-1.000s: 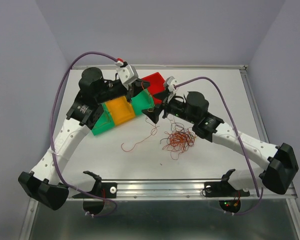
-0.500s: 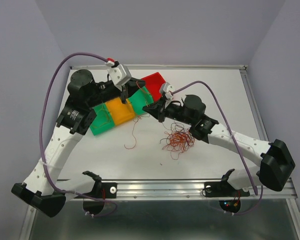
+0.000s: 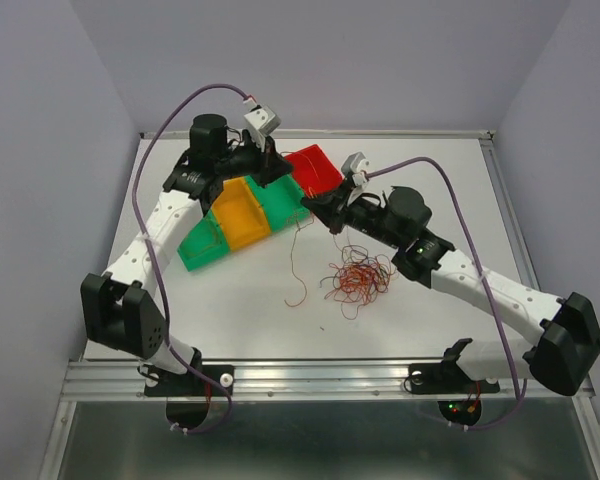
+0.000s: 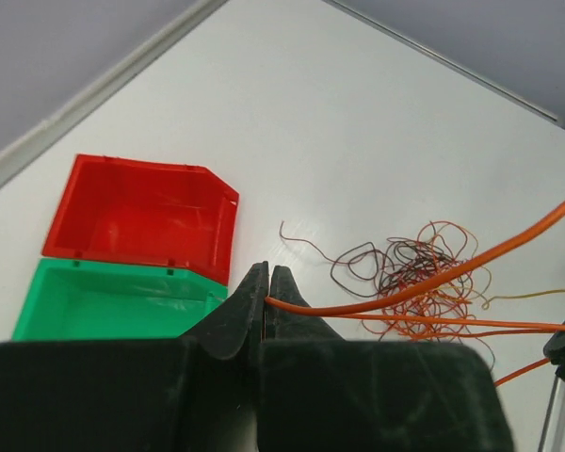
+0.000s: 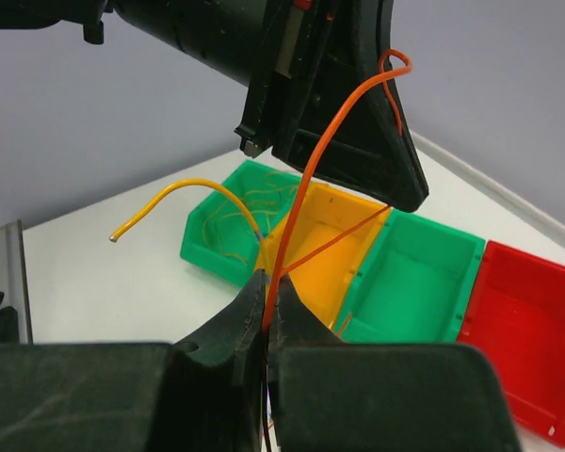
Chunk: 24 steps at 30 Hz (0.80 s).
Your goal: Untangle the cables
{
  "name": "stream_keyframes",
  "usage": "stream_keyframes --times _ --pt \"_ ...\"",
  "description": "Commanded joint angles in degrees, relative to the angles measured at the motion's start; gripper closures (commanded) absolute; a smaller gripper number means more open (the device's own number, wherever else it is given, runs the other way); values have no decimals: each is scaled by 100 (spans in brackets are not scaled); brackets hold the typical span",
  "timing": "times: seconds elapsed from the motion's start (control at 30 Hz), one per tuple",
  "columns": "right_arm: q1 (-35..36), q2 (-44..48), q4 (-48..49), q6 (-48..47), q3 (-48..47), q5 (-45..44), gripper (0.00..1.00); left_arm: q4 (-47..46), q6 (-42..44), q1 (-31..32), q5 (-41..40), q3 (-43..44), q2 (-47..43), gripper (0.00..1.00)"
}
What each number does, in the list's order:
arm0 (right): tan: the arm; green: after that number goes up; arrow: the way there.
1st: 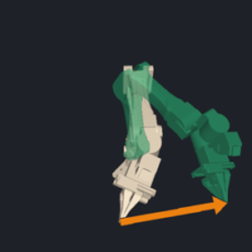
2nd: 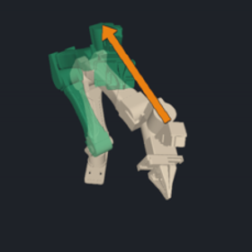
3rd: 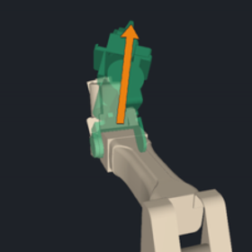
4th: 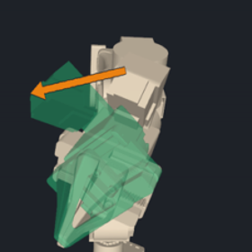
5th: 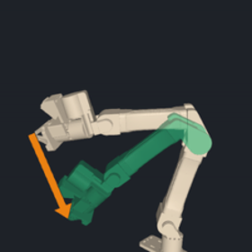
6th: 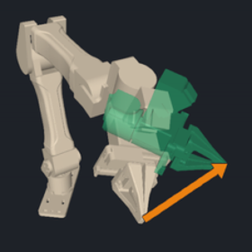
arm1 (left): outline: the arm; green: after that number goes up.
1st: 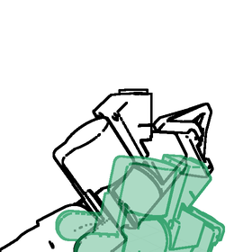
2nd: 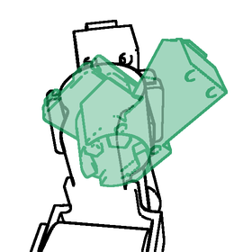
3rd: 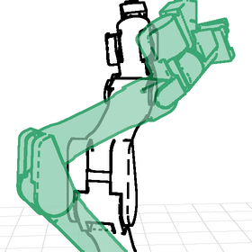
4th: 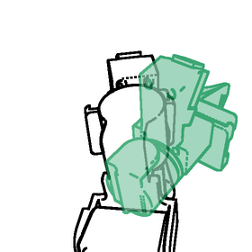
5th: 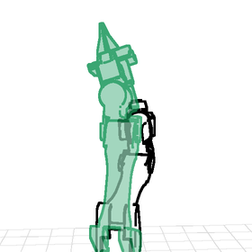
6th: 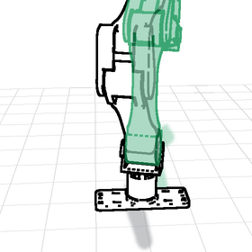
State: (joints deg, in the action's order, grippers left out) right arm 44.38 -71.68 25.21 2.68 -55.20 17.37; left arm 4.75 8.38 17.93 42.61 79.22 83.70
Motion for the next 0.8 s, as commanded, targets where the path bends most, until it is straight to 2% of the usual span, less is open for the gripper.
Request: stream_keyframes --times 0.0,0.13,0.23,0.3,0.37,0.5,0.67,0.77 --pt "167 365 669 215 -105 357 99 16 252 -361 -395 410 514 100" --pt "159 181 845 198 -394 -241 99 166 269 -361 53 358 876 100" --pt "167 6 828 146 -693 -830 100 166 322 -369 98 199 859 100" --pt "159 -214 836 119 -860 -1259 99 140 383 -474 -42 76 797 100" --pt "141 -407 827 49 -983 -1332 99 -200 322 -615 -356 -125 674 95" --pt "80 -1153 967 -153 -1361 -1219 100 -606 173 -1071 -982 -170 595 93" --pt "18 -1857 1565 -389 -1826 -1016 99 -494 172 -1292 -825 408 805 93" --pt "-26 -2191 2082 -522 -2116 -1007 100 6 199 -1354 -737 1277 989 93"
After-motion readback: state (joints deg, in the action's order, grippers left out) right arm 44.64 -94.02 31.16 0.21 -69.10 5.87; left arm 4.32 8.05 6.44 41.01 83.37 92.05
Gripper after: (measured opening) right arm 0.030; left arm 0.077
